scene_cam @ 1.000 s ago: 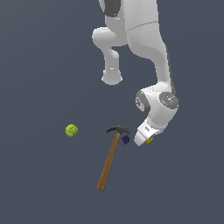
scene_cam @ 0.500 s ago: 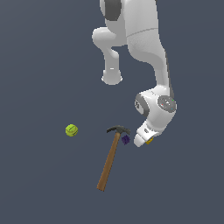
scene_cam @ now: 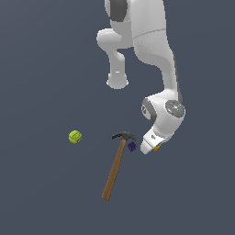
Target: Pick up a designated object from a clutter of objects.
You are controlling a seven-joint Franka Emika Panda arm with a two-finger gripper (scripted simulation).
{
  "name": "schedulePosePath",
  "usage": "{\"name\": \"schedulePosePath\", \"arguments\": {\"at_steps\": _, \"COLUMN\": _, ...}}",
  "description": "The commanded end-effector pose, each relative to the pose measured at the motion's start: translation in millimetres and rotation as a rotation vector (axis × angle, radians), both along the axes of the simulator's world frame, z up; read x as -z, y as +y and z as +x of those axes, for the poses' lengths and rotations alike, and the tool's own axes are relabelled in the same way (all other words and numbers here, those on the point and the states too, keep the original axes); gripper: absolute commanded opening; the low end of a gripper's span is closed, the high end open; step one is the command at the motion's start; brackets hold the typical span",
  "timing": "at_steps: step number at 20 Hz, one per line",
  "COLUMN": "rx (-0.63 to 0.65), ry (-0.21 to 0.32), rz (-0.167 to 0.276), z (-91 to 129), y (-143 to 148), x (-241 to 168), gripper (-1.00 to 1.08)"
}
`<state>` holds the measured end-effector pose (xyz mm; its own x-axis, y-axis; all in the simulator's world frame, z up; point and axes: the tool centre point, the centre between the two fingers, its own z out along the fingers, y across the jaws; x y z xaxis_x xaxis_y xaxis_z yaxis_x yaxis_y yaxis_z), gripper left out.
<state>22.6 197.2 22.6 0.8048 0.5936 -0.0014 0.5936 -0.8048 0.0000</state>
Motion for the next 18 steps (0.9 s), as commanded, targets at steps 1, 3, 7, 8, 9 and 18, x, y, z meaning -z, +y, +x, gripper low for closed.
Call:
{"name": "schedulePosePath", "arguments": {"at_steps": 1, "rx": 0.000, "ry": -0.001, "rz": 0.000, "z": -1.0, "y": 0.2, "x": -2.7, "gripper": -1.00}}
{"name": "schedulePosePath", "arguments": {"at_steps": 3, "rx": 0.000, "ry": -0.001, "rz": 0.000, "z": -3.1, "y": 0.4, "x": -6.7, "gripper": -1.00}}
{"name": "schedulePosePath", "arguments": {"at_steps": 7, "rx": 0.000, "ry": -0.001, "rz": 0.000, "z": -10.0, "y": 1.0, "x": -19.4, "gripper": -1.00}}
{"name": "schedulePosePath", "arguments": {"at_steps": 8, "rx": 0.000, "ry": -0.001, "rz": 0.000, "z": -12.3, "y": 1.2, "x": -23.6, "gripper": -1.00}}
{"name": "schedulePosePath", "arguments": {"at_steps": 9, "rx": 0.000, "ry": -0.001, "rz": -0.001, "z": -14.8, "y": 1.5, "x": -28.2, "gripper": -1.00}}
{"name": "schedulePosePath", "arguments": {"at_steps": 18, "rx": -0.001, "ry": -0.001, "rz": -0.002, "z": -46.4, "y": 4.3, "x": -87.6, "gripper": -1.00}}
